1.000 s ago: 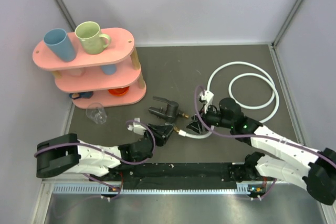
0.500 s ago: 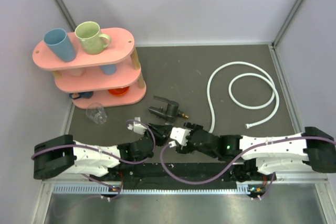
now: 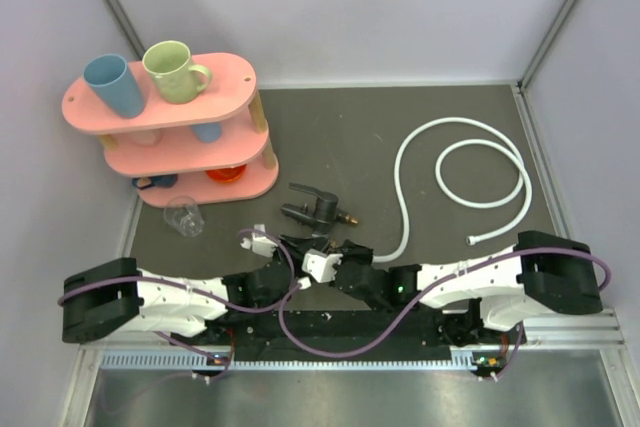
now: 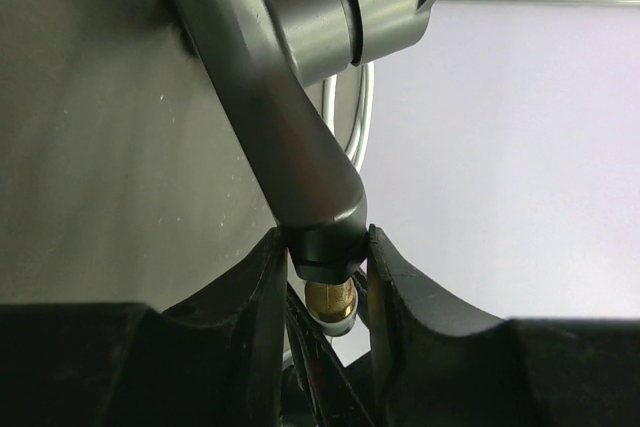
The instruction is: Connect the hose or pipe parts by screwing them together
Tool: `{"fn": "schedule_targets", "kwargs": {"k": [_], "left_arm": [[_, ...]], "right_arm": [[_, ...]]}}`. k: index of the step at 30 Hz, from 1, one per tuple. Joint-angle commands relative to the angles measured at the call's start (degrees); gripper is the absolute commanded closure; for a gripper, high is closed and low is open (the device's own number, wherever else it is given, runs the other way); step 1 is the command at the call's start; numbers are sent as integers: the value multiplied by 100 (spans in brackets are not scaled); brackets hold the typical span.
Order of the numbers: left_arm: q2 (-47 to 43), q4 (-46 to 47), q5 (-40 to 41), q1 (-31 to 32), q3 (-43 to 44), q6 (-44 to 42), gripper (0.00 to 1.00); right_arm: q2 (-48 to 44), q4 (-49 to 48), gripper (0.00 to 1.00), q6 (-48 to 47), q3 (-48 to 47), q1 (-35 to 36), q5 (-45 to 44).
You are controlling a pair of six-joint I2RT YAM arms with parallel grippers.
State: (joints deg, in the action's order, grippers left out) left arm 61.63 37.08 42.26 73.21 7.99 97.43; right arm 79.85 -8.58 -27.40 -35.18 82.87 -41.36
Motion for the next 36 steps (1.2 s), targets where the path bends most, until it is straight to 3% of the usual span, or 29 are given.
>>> {"fn": "schedule_targets", "kwargs": {"k": [1, 5, 8, 11, 18, 26, 31, 32, 33, 35, 36], "left_arm": [[7, 352, -121, 44, 19, -40, 100], [235, 712, -315, 44, -34, -75, 100], [323, 809, -429, 44, -8, -101, 100], [411, 897, -438, 44, 10, -162, 100], [499, 968, -332, 44, 53, -303, 100], [737, 1126, -315, 44, 98, -321, 100], [772, 1117, -245, 44, 115, -312, 100], [763, 1117, -218, 44, 124, -321, 100], [755, 1100, -201, 44, 133, -364, 100], [641, 934, -148, 44, 203, -382, 100], [597, 715, -87, 44, 220, -348, 100]], "right_arm": [[-13, -461, 100, 322, -367, -34, 198], [-435, -285, 100, 875, -262, -560, 1058], [-856, -57, 100, 1297, -191, -1175, 2209], [-1156, 59, 100, 2033, -95, -1992, 4532], [-1051, 348, 100, 3205, -288, -2907, 6656], [-673, -539, 100, 4373, 55, -3865, 8309], [-260, -522, 100, 4532, -68, -3910, 8549], [-269, -565, 97, 4602, -59, -3910, 8505], [-295, -592, 85, 4638, -42, -3910, 8444], [-444, -453, 75, 4586, -33, -3910, 8190], [-549, -156, 63, 4525, -42, -3910, 8032]]}}
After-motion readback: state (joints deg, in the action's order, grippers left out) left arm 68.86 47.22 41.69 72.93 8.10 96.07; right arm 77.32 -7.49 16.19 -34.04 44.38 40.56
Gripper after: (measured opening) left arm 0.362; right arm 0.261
